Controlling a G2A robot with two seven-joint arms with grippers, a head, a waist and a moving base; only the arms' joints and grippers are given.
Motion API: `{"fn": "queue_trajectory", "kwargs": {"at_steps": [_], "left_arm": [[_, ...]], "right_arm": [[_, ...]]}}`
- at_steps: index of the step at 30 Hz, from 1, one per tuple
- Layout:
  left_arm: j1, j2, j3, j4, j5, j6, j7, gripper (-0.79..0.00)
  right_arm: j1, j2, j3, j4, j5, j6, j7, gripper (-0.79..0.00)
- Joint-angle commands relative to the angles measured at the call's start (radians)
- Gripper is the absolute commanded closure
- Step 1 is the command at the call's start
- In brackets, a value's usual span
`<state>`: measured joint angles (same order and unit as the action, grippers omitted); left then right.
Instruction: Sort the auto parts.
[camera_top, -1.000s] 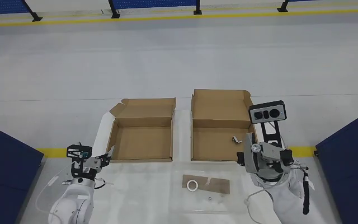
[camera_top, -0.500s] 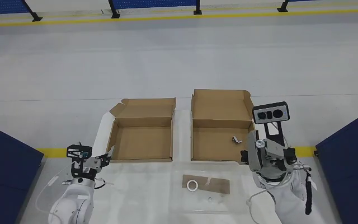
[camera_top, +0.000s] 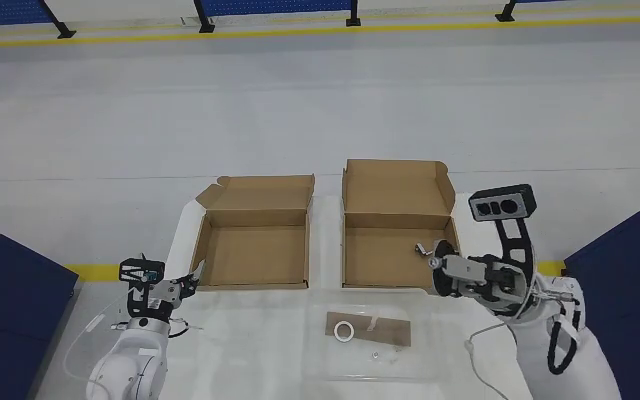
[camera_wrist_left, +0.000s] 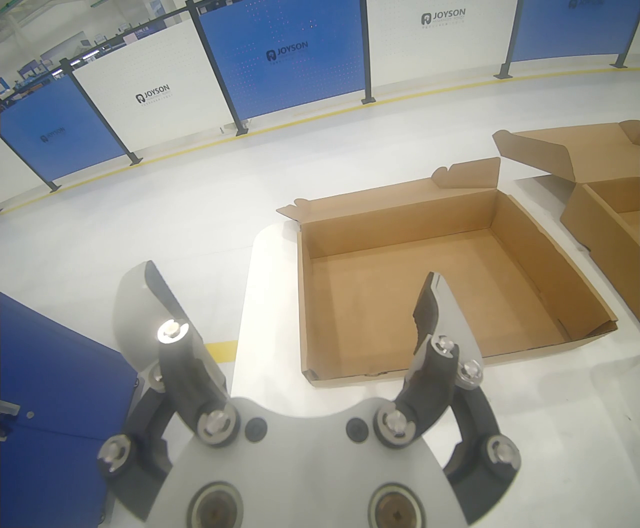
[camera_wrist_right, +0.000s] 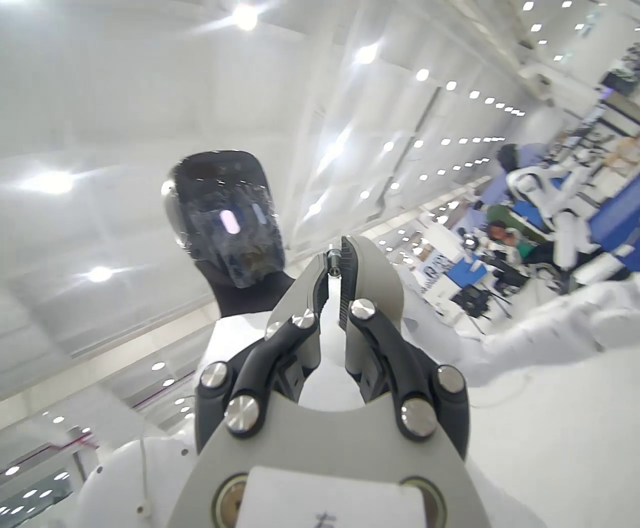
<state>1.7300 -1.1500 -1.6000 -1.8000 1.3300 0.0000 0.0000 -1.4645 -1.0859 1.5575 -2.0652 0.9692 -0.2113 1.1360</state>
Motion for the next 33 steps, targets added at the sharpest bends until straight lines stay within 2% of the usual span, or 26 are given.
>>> {"fn": "queue_trajectory", "kwargs": {"at_steps": [1, 6, 14, 22, 24, 28, 33], "left_arm": [[0.0, 0.0, 0.0, 0.0, 0.0, 0.0, 0.0, -0.785], [0.0, 0.0, 0.0, 0.0, 0.0, 0.0, 0.0, -0.785], [0.0, 0.0, 0.0, 0.0, 0.0, 0.0, 0.0, -0.785], [0.0, 0.0, 0.0, 0.0, 0.0, 0.0, 0.0, -0.785], [0.0, 0.0, 0.0, 0.0, 0.0, 0.0, 0.0, -0.785], [0.0, 0.0, 0.0, 0.0, 0.0, 0.0, 0.0, -0.785], [0.0, 0.0, 0.0, 0.0, 0.0, 0.0, 0.0, -0.785]], "right_arm": [[-0.034, 0.008, 0.075, 0.005, -0.048, 0.016, 0.031, 0.0], [-0.109, 0.026, 0.2, 0.002, -0.234, 0.039, 0.143, 0.0], [-0.109, 0.027, 0.201, -0.001, -0.255, 0.043, 0.135, 0.0], [-0.108, 0.053, 0.223, -0.019, -0.693, 0.159, 0.124, 0.0], [-0.11, 0.057, 0.225, -0.016, -0.733, 0.188, 0.106, 0.0], [-0.103, 0.07, 0.222, -0.014, -0.917, 0.239, 0.112, 0.0], [-0.099, 0.072, 0.219, -0.011, -0.94, 0.243, 0.112, 0.0]]}}
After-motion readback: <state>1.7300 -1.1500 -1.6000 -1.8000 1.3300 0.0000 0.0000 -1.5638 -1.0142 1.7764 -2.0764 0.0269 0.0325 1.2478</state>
